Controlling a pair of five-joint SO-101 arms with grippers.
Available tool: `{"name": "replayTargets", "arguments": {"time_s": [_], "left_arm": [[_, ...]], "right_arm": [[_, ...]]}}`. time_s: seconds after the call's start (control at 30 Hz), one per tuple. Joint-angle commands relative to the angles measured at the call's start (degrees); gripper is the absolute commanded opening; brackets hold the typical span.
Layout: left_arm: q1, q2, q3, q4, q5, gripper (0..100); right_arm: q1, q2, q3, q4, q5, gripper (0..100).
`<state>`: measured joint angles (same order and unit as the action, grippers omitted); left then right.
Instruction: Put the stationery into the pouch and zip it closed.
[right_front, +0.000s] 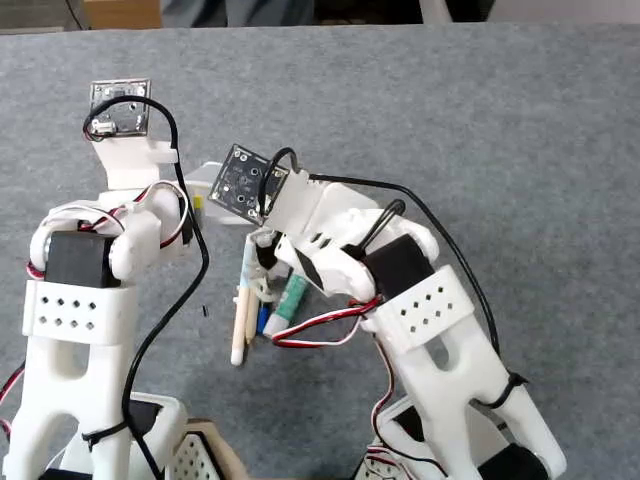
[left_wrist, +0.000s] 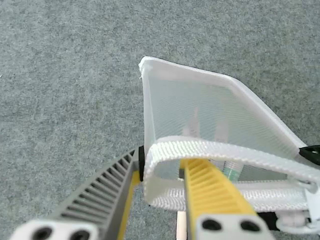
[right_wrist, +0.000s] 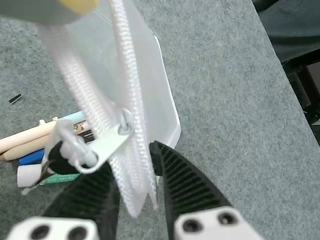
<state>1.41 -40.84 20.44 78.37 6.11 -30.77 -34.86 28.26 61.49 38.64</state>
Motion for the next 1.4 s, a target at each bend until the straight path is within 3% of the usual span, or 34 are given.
{"name": "replayTargets", "arguments": {"time_s": [0.0,0.1,0.33,0.5,1.17,1.37], "left_arm": [[-3.6,-0.5,-0.7,-3.0,-4.0,14],[-5.9,-0.2,0.0,-3.3,-4.6,14],[-2.0,-0.4,2.8,-3.4,-4.6,14],[1.0,-0.2,3.2,-3.8,-4.8,2],[1.1,-0.7,2.8,-3.2,-4.4,3],[1.1,-0.7,-0.1,1.2,0.3,3]], "right_arm": [[0.3,-2.1,-0.7,-0.9,-0.4,1.2],[0.3,-2.1,-0.7,-0.9,-0.4,1.2],[0.4,-2.1,-0.7,-0.9,-0.4,1.2],[0.4,-2.1,-0.7,-0.9,-0.4,1.2],[0.4,-2.1,-0.7,-1.3,-0.4,1.2],[0.4,-2.1,-0.7,-1.3,-0.4,1.3]]}}
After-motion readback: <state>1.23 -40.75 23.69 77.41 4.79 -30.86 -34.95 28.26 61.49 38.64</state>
